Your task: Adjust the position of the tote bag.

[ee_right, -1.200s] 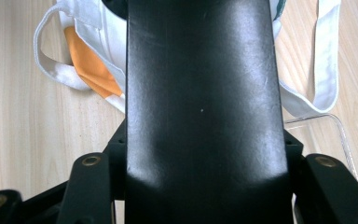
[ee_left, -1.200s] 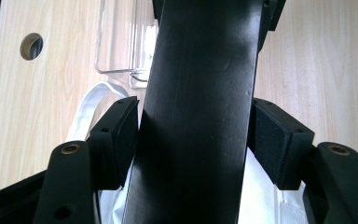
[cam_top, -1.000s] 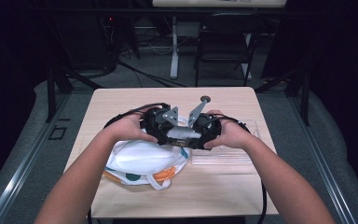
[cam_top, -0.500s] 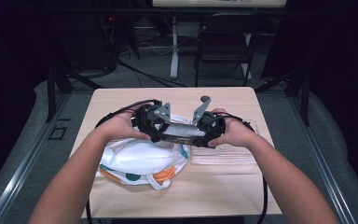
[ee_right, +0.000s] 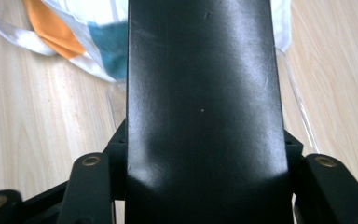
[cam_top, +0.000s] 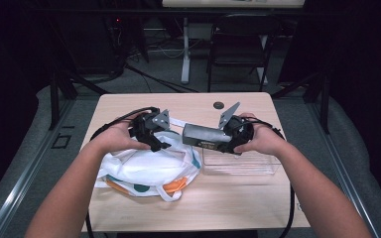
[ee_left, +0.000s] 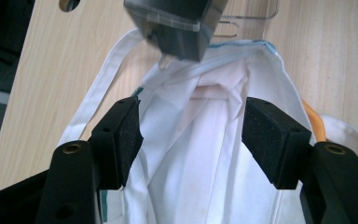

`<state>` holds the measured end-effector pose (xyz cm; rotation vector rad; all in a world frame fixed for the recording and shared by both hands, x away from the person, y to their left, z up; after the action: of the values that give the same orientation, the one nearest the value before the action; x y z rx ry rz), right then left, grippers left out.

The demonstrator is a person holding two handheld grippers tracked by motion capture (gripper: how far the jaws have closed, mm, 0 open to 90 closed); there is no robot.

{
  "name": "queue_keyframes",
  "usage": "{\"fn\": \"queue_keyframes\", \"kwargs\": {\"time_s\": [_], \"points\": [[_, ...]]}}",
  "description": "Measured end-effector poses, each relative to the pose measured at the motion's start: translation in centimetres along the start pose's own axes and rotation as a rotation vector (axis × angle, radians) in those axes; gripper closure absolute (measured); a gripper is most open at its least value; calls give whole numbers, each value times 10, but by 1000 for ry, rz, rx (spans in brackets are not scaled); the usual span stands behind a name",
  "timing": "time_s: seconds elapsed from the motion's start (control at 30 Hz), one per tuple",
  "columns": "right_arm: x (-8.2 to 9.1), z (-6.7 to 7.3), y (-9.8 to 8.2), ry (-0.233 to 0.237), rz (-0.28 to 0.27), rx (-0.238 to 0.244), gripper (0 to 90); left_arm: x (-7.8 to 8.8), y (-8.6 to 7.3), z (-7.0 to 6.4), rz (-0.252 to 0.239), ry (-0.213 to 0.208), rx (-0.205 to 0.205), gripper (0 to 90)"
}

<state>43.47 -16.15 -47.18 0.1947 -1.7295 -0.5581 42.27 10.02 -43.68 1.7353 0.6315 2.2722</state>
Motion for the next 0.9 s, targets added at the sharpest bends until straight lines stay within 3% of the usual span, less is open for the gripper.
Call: {"fn": "queue_keyframes", "kwargs": {"time_s": [0.9], "points": [[9, -20, -59, -47, 42, -82, 427, 0, -46, 1, 26, 17, 116, 409]]}}
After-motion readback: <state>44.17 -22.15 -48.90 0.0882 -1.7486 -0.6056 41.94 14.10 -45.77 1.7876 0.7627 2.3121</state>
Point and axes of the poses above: each handheld gripper's, and its own axes: x roughly backward along the jaws, y roughly out of its top, z roughly to its left, the point moved 4 cm from there along -x, roughly forward along the jaws, and after that the axes turned 3 degrees about x, right-handed, at the moved point
